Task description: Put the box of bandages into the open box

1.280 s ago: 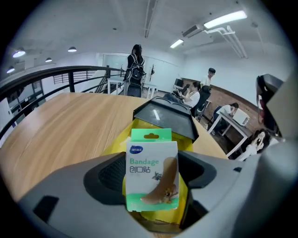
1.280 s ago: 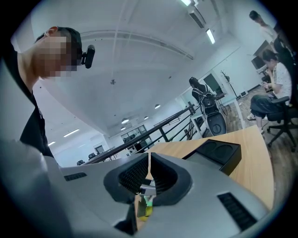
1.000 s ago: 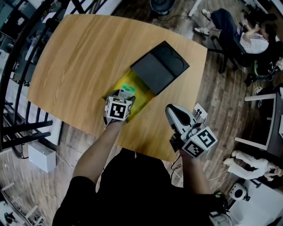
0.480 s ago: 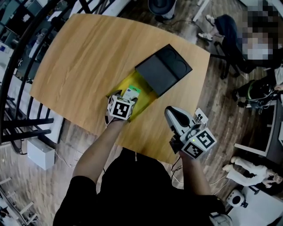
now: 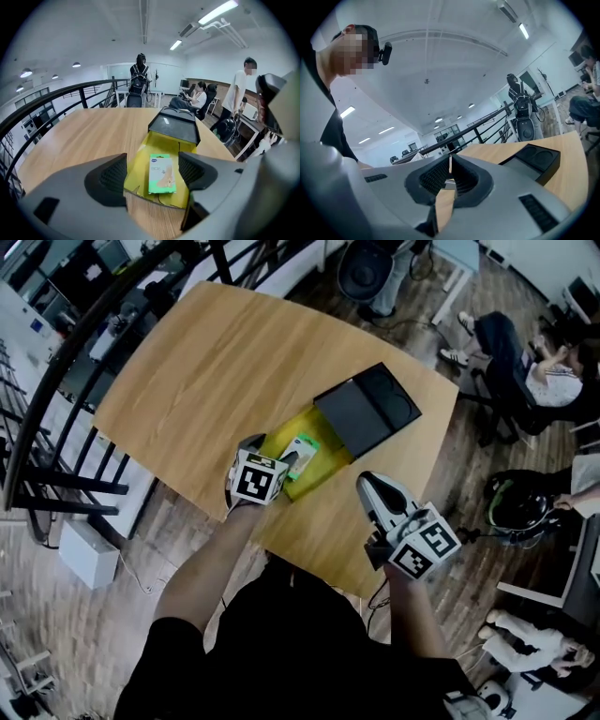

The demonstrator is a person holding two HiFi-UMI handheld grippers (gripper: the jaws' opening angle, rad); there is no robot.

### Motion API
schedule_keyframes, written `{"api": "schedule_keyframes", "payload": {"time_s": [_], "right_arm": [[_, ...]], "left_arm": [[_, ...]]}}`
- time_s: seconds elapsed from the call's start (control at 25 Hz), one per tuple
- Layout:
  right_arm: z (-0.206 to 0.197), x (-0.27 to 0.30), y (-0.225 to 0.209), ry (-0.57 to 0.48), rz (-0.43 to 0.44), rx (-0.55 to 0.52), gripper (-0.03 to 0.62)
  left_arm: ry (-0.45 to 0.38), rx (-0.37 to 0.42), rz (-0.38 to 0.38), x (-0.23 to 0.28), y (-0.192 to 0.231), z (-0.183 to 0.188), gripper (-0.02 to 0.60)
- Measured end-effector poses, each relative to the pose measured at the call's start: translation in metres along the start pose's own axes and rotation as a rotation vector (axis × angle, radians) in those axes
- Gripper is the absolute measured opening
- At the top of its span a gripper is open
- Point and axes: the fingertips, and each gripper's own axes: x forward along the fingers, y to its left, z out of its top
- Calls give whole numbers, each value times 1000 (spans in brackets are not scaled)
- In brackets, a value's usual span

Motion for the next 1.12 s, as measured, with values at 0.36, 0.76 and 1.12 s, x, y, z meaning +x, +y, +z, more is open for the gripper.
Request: {"api": "schedule_keyframes", "payload": {"time_s": [0.36,0.76,1.12], "right_arm": [[17,2,34,-16,70,-70,38],[41,0,57,-49,59,-163,38],[79,10,88,-148,34,-250,37]], "left_arm": [[-147,-17,60,-81,11,17,282],[-294,-2,27,-145,7,30,197],[-442,47,-19,-209,18,54,124]]}}
